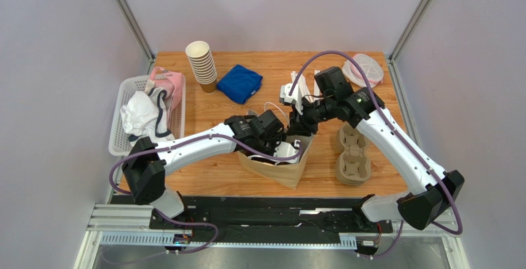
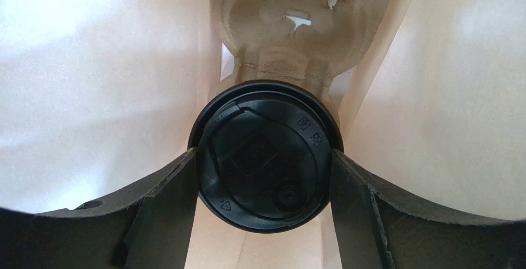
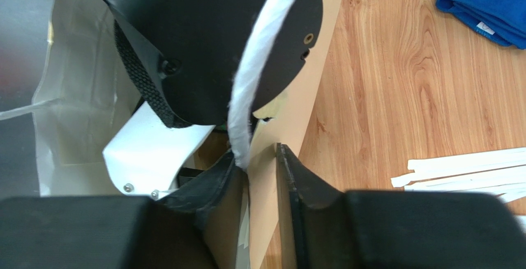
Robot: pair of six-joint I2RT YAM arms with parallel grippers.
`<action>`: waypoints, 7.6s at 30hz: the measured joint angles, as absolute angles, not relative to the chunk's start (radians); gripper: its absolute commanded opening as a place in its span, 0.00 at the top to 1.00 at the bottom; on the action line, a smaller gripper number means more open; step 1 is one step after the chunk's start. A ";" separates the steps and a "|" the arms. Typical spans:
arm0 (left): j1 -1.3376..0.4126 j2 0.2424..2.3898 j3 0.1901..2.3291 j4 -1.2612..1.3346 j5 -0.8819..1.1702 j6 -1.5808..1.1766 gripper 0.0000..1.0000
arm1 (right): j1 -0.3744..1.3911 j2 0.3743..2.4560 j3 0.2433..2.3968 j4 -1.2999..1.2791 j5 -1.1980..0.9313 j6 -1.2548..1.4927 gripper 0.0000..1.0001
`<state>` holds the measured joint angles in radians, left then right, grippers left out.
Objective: Pack the takeout coffee
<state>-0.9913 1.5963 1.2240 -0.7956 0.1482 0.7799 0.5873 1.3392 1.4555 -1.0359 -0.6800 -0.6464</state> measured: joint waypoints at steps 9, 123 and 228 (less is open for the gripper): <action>-0.977 1.585 1.246 -0.799 0.153 0.759 0.52 | 0.569 1.375 1.456 -1.031 -0.672 -0.708 1.00; -0.820 1.343 1.793 -1.085 -0.002 0.491 0.23 | 0.604 1.457 1.466 -0.741 -0.614 -0.776 0.99; -0.058 1.633 2.004 -1.108 0.226 0.050 0.01 | 0.050 2.418 2.141 -0.999 0.092 0.432 1.00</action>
<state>-0.0582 1.6325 2.0037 -1.1080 0.2260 0.0502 0.0498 2.4184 2.1410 -0.9993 0.0921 0.4320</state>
